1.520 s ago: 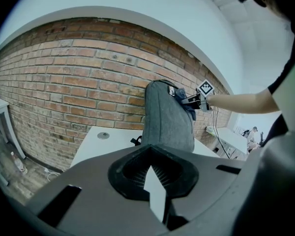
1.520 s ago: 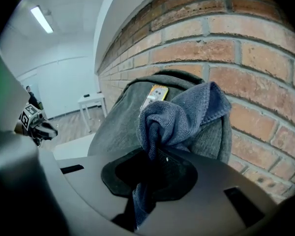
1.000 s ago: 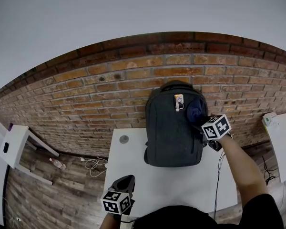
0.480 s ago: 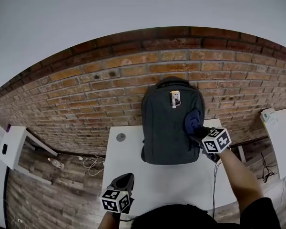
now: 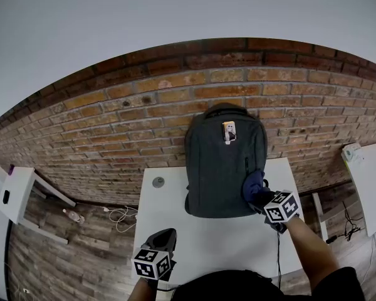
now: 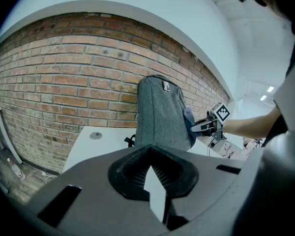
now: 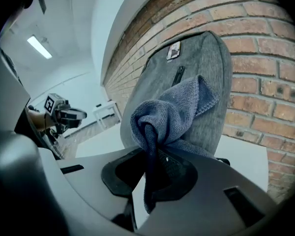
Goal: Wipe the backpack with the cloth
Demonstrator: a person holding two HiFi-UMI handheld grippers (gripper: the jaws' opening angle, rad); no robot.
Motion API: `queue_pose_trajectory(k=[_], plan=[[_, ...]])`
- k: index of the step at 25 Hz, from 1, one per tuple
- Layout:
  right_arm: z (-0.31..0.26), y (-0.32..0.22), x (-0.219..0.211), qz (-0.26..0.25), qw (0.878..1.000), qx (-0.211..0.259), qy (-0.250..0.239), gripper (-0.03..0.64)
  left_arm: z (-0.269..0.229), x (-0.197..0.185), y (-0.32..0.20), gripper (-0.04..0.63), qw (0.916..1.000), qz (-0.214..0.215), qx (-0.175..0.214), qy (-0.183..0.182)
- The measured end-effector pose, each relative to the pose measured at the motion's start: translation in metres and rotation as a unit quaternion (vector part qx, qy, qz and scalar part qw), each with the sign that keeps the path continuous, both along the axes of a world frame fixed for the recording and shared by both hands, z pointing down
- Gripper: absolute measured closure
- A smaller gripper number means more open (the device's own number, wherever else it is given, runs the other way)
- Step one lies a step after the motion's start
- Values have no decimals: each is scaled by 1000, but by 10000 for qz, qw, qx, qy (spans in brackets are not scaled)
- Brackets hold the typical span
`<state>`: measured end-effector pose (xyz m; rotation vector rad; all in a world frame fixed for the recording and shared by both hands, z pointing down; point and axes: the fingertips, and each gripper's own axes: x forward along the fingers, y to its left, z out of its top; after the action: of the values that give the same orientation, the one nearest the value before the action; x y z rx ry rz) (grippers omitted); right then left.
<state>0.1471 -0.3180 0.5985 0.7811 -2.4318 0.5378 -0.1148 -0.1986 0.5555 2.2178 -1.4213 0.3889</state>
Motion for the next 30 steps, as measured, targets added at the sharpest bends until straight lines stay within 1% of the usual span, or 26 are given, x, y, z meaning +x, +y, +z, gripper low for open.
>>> queue_pose_trajectory(k=[2,4,8,10,14,16,18,20,23,25,30], plan=[[18,9,4,-56,9997,-114,206,577,1,2,1,598,10000,29,-10,-4],[37,17,7,-36,9991,-274,306,577,1,3,1,598,10000,39,-21,-5],[60,26,6,165,9981,-570,139,577,1,2,1,598,10000,41,-30,-23],[69,31,6,184,9976,-632,191,577,1,2,0,598,10000,39,-25,-28],[79,35,4,377,9975,-580,143,578,1,3,0,598,10000,52,-26,-16],[83,38,3,392,9973,-605,167,577,1,5,0,598,10000,73,-40,-7],[92,45,2,322,9971,-621,298,577,1,6,1,598,10000,86,-30,1],[103,53,3,221,9965,-609,531,577,0,7,1,598,10000,86,6,6],[123,67,0,34,9937,-725,859,577,-2,3,2,598,10000,52,25,14],[130,73,-4,-57,9928,-727,952,577,-1,0,3,598,10000,28,2,7],[112,65,-25,-184,9959,-485,745,577,1,-3,5,598,10000,-8,-18,4]])
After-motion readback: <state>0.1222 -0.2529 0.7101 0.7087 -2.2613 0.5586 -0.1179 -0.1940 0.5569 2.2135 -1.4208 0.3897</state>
